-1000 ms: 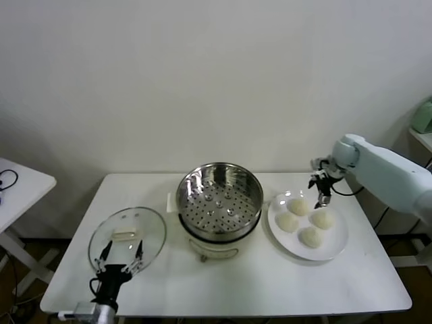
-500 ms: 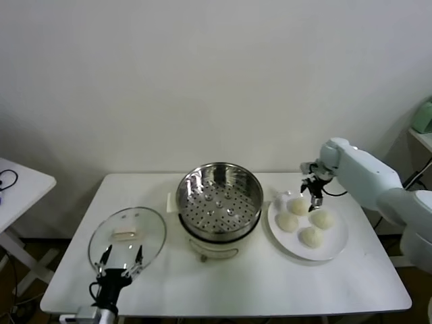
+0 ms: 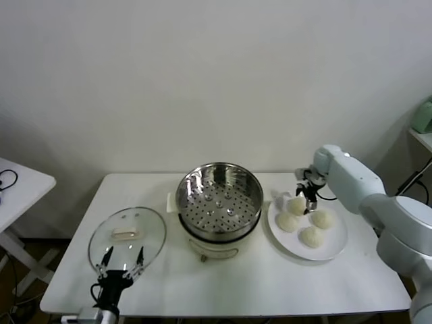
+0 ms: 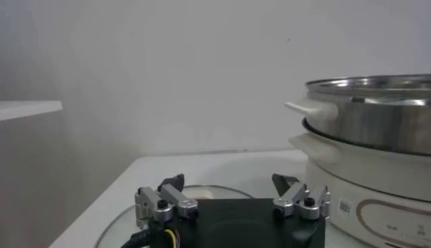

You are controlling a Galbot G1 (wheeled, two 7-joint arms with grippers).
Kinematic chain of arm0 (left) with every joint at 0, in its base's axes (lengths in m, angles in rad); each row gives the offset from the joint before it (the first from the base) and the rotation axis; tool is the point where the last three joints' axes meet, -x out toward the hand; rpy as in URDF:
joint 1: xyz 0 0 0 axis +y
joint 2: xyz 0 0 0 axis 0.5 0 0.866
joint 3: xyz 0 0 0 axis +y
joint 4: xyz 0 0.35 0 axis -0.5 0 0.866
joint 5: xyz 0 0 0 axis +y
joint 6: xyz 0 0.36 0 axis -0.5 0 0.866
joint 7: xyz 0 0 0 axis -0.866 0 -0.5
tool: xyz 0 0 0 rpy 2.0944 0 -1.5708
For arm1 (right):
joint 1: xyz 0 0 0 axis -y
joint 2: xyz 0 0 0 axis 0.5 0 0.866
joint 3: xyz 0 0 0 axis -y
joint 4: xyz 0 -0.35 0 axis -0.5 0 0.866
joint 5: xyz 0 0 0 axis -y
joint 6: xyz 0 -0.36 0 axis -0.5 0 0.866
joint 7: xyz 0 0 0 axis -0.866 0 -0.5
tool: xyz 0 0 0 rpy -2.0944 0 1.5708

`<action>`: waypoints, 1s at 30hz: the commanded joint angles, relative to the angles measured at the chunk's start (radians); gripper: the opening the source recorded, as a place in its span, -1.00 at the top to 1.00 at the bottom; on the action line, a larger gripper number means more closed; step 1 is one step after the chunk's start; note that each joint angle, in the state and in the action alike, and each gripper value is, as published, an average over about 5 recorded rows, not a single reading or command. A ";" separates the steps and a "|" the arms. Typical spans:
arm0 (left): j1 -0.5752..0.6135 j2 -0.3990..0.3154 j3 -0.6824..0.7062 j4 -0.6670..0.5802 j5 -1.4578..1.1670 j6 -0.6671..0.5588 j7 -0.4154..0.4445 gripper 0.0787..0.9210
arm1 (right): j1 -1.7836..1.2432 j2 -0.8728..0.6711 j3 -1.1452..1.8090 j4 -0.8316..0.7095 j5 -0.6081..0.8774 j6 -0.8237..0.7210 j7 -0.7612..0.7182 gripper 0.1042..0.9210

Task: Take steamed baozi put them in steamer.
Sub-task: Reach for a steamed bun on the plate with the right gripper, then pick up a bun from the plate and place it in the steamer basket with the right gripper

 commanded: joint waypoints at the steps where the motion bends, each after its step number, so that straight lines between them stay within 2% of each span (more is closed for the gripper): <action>1: -0.002 0.001 -0.001 0.001 -0.001 -0.001 -0.001 -0.77 | -0.010 0.017 0.032 -0.027 -0.040 0.014 0.007 -0.71; 8: -0.004 0.001 -0.003 0.003 -0.002 -0.002 -0.001 -0.77 | -0.001 0.002 0.030 -0.003 -0.035 0.008 -0.011 -0.37; 11: -0.005 0.000 -0.005 0.009 -0.001 -0.003 -0.003 -0.77 | 0.026 -0.050 -0.009 0.075 0.005 0.007 -0.020 -0.26; 14: -0.006 -0.004 -0.006 0.012 0.001 -0.003 -0.004 -0.77 | 0.109 -0.133 -0.124 0.204 0.107 0.007 -0.034 -0.19; 18: -0.010 -0.010 -0.004 0.013 0.007 -0.003 -0.005 -0.77 | 0.279 -0.234 -0.321 0.426 0.268 0.004 -0.047 -0.16; 23: -0.012 -0.013 0.000 0.019 0.012 -0.006 -0.006 -0.77 | 0.480 -0.316 -0.481 0.687 0.384 -0.005 -0.054 -0.16; 30: -0.002 -0.010 -0.004 0.017 0.011 -0.013 -0.009 -0.77 | 0.658 -0.287 -0.530 0.847 0.455 0.059 -0.057 -0.16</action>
